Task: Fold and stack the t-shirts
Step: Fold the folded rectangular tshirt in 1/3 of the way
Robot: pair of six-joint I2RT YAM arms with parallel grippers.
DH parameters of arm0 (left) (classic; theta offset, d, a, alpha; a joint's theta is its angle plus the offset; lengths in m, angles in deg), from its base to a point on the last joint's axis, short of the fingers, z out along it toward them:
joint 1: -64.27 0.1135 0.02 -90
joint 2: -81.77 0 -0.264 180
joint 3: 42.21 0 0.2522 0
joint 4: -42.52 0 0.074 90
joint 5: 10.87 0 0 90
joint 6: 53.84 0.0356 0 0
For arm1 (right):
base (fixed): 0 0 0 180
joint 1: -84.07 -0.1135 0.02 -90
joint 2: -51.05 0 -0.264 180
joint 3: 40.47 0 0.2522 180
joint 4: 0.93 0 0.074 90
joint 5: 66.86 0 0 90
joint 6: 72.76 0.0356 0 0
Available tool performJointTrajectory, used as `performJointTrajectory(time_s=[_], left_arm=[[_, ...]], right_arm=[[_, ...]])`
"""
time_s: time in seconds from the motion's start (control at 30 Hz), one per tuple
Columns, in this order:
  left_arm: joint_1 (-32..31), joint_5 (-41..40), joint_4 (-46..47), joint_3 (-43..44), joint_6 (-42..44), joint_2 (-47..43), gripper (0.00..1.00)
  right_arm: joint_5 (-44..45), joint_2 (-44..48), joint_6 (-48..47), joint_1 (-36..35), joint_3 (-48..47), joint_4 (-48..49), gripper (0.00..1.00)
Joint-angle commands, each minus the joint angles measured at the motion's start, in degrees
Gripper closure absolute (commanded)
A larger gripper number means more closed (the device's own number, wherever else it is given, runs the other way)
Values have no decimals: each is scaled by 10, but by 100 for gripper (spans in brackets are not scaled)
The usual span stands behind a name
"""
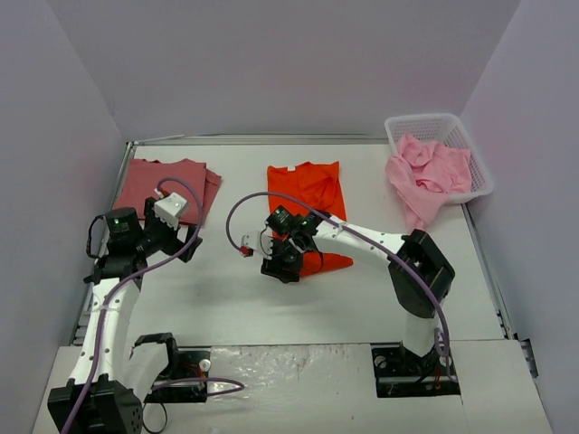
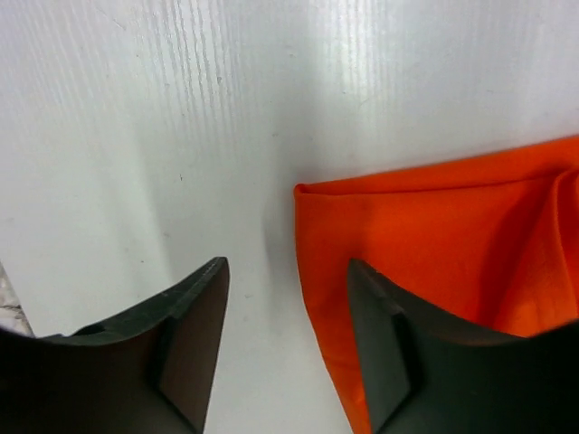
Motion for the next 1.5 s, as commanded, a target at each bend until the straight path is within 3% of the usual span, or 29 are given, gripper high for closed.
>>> performJointTrajectory(time_s=[0.0,0.13,0.3,0.4,0.53,0.73,0.9,1.1,1.27,1.47], left_arm=[[6,18,17,1,2,1,6],[6,24,16,5,-2,5,6],[-1,25,13,24,-16,23,6],[-31,20,-14,62,-11,50,6],[-126,-17,-56,127,25,114,6],[-196,-26,-57,217,27,233,6],[-223,-12,0,254,5,310,6],[-243,24,65,277,-73,406,6],[-266,-12,109,302,-103,471,6],[-305,-75,78,352,-104,530,6]], right_arm=[[-54,54,-12,44,-35,-53,46],[-46,84,-30,114,-38,-52,40],[-54,70,-45,210,-56,-54,40],[-69,49,-48,261,-73,-56,39],[-84,19,-51,302,-100,-66,39],[-106,-24,-41,319,-120,-70,39],[-99,-63,-40,331,-125,-71,39],[-92,-98,-37,342,-146,-71,39],[-98,-128,-33,350,-183,-86,39],[-119,-141,-37,361,-189,-92,40]])
